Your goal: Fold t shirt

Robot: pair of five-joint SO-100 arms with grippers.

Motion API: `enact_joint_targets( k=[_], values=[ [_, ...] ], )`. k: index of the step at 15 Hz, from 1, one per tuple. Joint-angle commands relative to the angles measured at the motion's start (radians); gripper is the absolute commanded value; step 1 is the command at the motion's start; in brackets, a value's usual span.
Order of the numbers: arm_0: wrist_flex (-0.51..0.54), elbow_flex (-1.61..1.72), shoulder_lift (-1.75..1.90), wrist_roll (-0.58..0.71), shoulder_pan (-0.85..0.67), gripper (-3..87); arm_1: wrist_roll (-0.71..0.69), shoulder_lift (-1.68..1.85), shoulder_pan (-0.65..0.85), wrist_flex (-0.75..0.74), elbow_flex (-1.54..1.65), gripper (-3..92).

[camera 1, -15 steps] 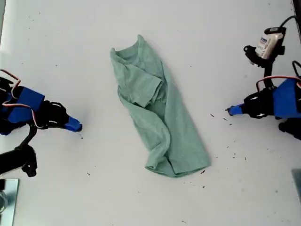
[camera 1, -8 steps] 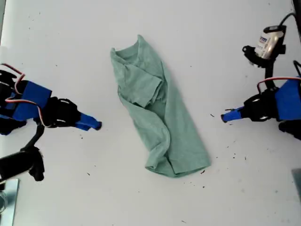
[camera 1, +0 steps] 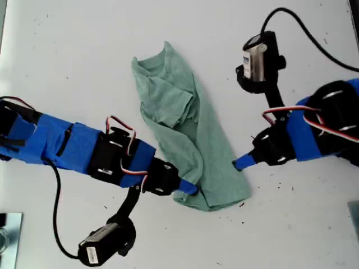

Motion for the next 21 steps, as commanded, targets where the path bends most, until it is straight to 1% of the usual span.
enact_joint_targets(
  k=[1, 2, 5, 7, 8, 10, 11, 12, 13, 14, 15, 16, 17, 18, 20, 21],
  values=[
    [-0.071, -0.081, -0.02, 0.028, 0.026, 24.7, 0.04, -0.023, -0.04, -0.077, 0.003, 26.4],
    [-0.091, -0.083, -0.032, 0.028, 0.035, 24.2, 0.052, -0.048, -0.055, -0.118, 0.032, 26.2],
    [-0.072, -0.081, -0.061, -0.003, 0.066, 23.7, 0.08, -0.089, -0.086, -0.25, 0.129, 26.3],
    [-0.084, -0.081, -0.095, -0.028, 0.075, 24.0, 0.084, -0.13, -0.1, -0.328, 0.16, 26.4],
    [-0.106, -0.081, -0.121, -0.035, 0.071, 24.1, 0.086, -0.172, -0.106, -0.371, 0.169, 26.7],
    [-0.181, -0.089, -0.195, -0.035, 0.038, 24.2, 0.092, -0.295, -0.12, -0.463, 0.178, 27.1],
    [-0.212, -0.091, -0.209, -0.035, 0.026, 24.2, 0.097, -0.353, -0.13, -0.509, 0.179, 25.4],
    [-0.235, -0.091, -0.216, -0.025, 0.014, 24.2, 0.112, -0.407, -0.135, -0.555, 0.196, 18.0],
    [-0.261, -0.091, -0.232, 0.006, 0.0, 23.0, 0.129, -0.454, -0.144, -0.594, 0.209, 7.6],
    [-0.288, -0.092, -0.245, 0.037, -0.009, 19.6, 0.126, -0.499, -0.15, -0.617, 0.199, 1.2],
    [-0.311, -0.092, -0.256, 0.055, -0.011, 12.0, 0.115, -0.529, -0.158, -0.641, 0.187, 0.9],
    [-0.321, -0.092, -0.259, 0.063, -0.009, 1.8, 0.115, -0.541, -0.166, -0.653, 0.17, 0.9],
    [-0.318, -0.092, -0.245, 0.063, 0.002, -0.2, 0.115, -0.535, -0.178, -0.66, 0.146, 0.9],
    [-0.301, -0.092, -0.218, 0.067, 0.018, -0.2, 0.1, -0.532, -0.189, -0.618, 0.069, 1.0],
    [-0.305, -0.092, -0.141, 0.143, 0.063, -0.2, 0.046, -0.555, -0.219, -0.43, -0.183, 1.0],
    [-0.308, -0.092, -0.097, 0.149, 0.092, -0.2, 0.012, -0.569, -0.241, -0.356, -0.301, 1.0]
  ],
)
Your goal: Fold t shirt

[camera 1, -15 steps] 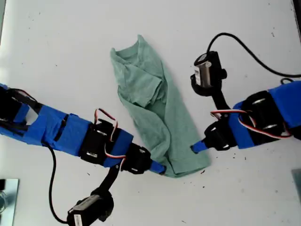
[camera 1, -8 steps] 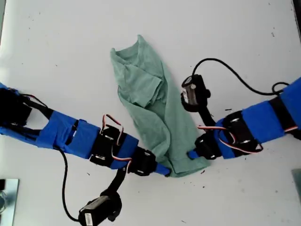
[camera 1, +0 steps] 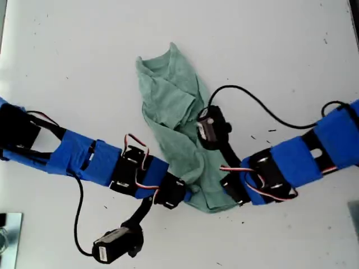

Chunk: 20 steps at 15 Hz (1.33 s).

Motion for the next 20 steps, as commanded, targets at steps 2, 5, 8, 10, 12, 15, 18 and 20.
enact_joint_targets(
  k=[2, 5, 8, 10, 12, 15, 18, 20],
  values=[
    [-0.02, -0.021, 0.206, 0.02, 0.12, -0.2, -0.057, -0.02, -0.092, 0.187, -0.359, 1.0],
    [-0.051, -0.021, 0.241, -0.023, 0.201, -0.2, -0.043, -0.026, -0.132, 0.227, -0.485, 1.1],
    [-0.055, -0.009, 0.31, 0.011, 0.202, -0.1, -0.091, 0.023, -0.063, 0.239, -0.499, 1.1],
    [0.06, 0.023, 0.439, 0.04, 0.133, -0.1, -0.179, 0.118, 0.06, 0.256, -0.499, 1.1],
    [0.215, 0.049, 0.569, 0.071, 0.012, -0.1, -0.305, 0.187, 0.229, 0.267, -0.489, 1.1],
    [0.367, 0.067, 0.638, 0.152, -0.209, -0.1, -0.486, 0.175, 0.506, 0.222, -0.489, 1.0],
    [0.417, 0.064, 0.683, 0.227, -0.37, 2.3, -0.534, 0.17, 0.643, 0.163, -0.517, 12.4],
    [0.437, 0.078, 0.735, 0.245, -0.407, 25.1, -0.609, 0.181, 0.683, 0.144, -0.538, 41.2]
  ],
)
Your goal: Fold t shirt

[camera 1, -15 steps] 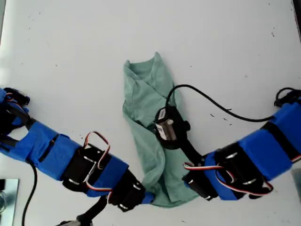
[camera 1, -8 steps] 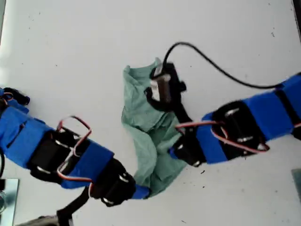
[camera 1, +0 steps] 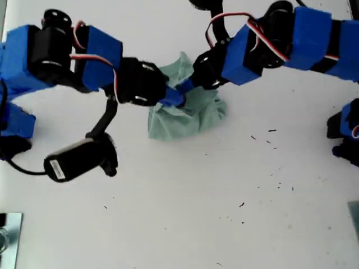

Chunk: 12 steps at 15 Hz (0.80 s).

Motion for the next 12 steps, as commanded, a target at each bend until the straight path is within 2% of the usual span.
enact_joint_targets(
  k=[1, 2, 4, 7, 9, 11, 12],
  values=[
    [0.018, 0.02, 0.124, 0.012, -0.066, 31.7, -0.087, 0.077, 0.069, -0.037, -0.098, 37.4],
    [0.049, 0.069, 0.152, -0.006, -0.129, 34.1, -0.094, 0.086, 0.109, -0.041, -0.098, 32.6],
    [0.032, 0.281, 0.267, -0.035, -0.256, 34.5, -0.103, 0.127, 0.176, -0.074, -0.061, 25.2],
    [-0.087, 0.66, 0.523, -0.015, -0.382, 34.3, -0.098, 0.135, 0.287, -0.037, -0.058, 17.7],
    [-0.15, 0.854, 0.704, -0.015, -0.403, 33.1, -0.135, 0.137, 0.305, -0.032, -0.037, 12.3],
    [-0.19, 1.028, 0.862, -0.038, -0.39, 32.0, -0.141, 0.14, 0.313, -0.014, -0.023, 21.3],
    [-0.212, 1.123, 0.937, -0.058, -0.368, 30.9, -0.143, 0.16, 0.318, 0.009, -0.011, 21.7]
  ],
)
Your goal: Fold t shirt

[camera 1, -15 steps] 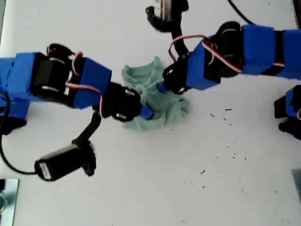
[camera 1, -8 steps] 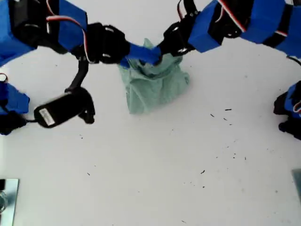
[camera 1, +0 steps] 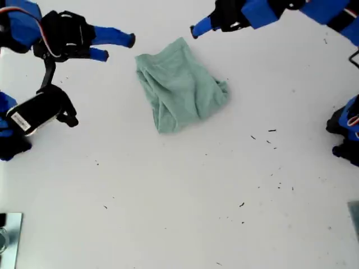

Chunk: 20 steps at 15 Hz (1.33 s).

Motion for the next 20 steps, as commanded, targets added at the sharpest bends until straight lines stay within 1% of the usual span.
enact_joint_targets(
  k=[1, 2, 3, 5, 6, 7, 8, 9, 10, 11, 12, 13, 14, 15, 16, 18, 20],
  values=[
    [-0.058, 0.183, 0.202, -0.058, 0.055, 29.8, -0.018, 0.152, 0.025, 0.041, 0.043, 20.6],
    [-0.084, 0.288, 0.293, -0.095, 0.11, 28.0, -0.011, 0.255, 0.041, 0.057, 0.155, 19.9],
    [-0.117, 0.414, 0.397, -0.158, 0.183, 25.8, 0.008, 0.416, 0.063, 0.052, 0.342, 19.8],
    [-0.227, 0.723, 0.644, -0.288, 0.345, 19.4, 0.054, 0.834, 0.083, -0.008, 0.805, 18.8],
    [-0.275, 0.885, 0.793, -0.357, 0.419, 15.1, 0.097, 1.025, 0.072, -0.031, 1.011, 18.2],
    [-0.298, 1.022, 0.946, -0.403, 0.477, 12.9, 0.152, 1.181, 0.049, -0.037, 1.2, 17.9],
    [-0.276, 1.115, 1.106, -0.422, 0.509, 12.4, 0.219, 1.318, 0.014, -0.057, 1.393, 17.6],
    [-0.229, 1.215, 1.292, -0.41, 0.522, 12.6, 0.287, 1.48, -0.018, -0.055, 1.589, 16.1],
    [-0.183, 1.22, 1.253, -0.411, 0.531, 15.1, 0.357, 1.729, -0.029, 0.017, 1.801, 14.4],
    [-0.083, 1.204, 1.279, -0.324, 0.535, 15.3, 0.494, 1.787, -0.038, 0.063, 1.924, 14.2],
    [-0.091, 1.207, 1.284, -0.25, 0.552, 16.0, 0.511, 1.738, -0.061, 0.069, 1.914, 14.0],
    [-0.094, 1.215, 1.284, -0.241, 0.565, 15.7, 0.468, 1.792, -0.08, 0.061, 1.916, 13.9],
    [-0.094, 1.213, 1.284, -0.241, 0.571, 15.7, 0.569, 1.789, -0.081, 0.055, 1.924, 13.6],
    [-0.094, 1.215, 1.284, -0.241, 0.575, 15.6, 0.357, 1.787, -0.064, 0.055, 1.924, 13.7],
    [-0.094, 1.215, 1.284, -0.241, 0.575, 15.6, 0.232, 1.787, -0.057, 0.057, 1.924, 13.5],
    [-0.094, 1.215, 1.284, -0.241, 0.575, 15.6, 0.403, 1.787, -0.06, 0.057, 1.924, 12.9],
    [-0.094, 1.215, 1.284, -0.241, 0.575, 15.6, 0.204, 1.787, -0.041, 0.057, 1.924, 12.7]
  ],
)
